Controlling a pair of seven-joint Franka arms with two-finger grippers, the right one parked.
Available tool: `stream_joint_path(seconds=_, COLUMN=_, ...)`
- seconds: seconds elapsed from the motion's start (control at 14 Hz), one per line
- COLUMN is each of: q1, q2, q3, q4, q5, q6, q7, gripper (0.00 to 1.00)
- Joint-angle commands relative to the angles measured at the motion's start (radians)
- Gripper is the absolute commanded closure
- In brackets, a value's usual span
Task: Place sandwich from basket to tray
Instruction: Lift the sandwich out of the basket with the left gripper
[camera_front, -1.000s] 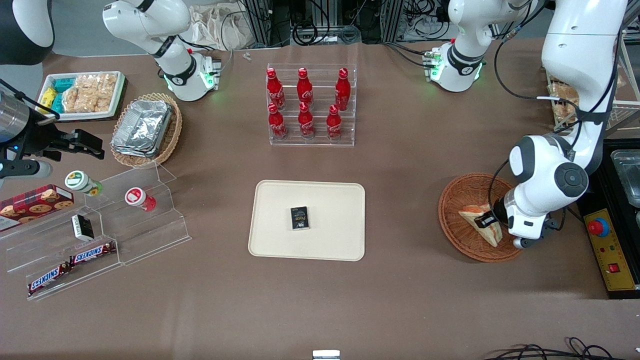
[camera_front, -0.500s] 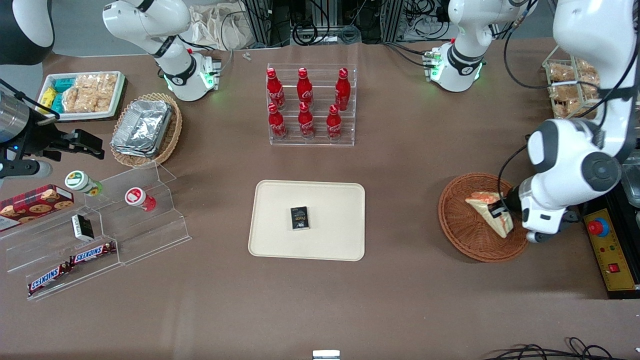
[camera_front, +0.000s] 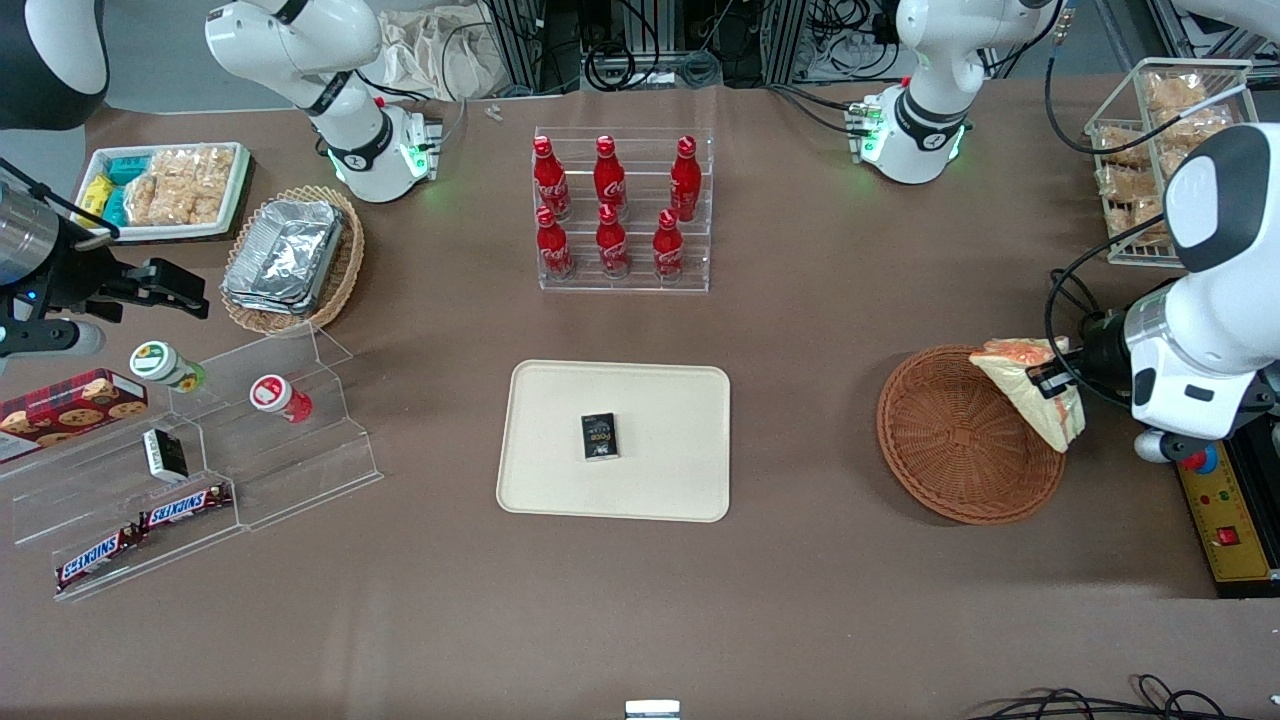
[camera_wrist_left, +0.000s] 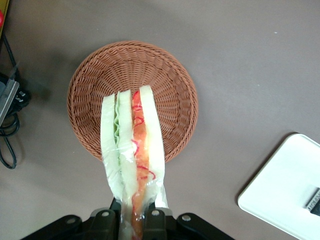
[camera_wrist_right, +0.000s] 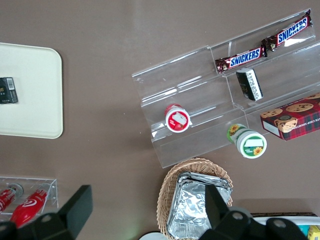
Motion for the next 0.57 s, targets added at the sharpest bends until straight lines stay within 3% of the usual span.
stream_joint_path(seconds=0.0, q1=-0.014, q2=0.036, q3=-0.058, q4=0.037, q5=-0.021, q6=-0.011, q7=0.007, gripper=0.95)
stream_joint_path(seconds=0.29, q1=-0.025, q2=0.109, q3=-0.258, q4=0.038, q5=0.005, q6=0.107, q7=0.025, gripper=0.95)
stream_joint_path(seconds=0.5, q1=-0.144, q2=0.195, q3=-0.286, q4=0.038, q5=0.103, q6=0.277, q7=0.032, gripper=0.94)
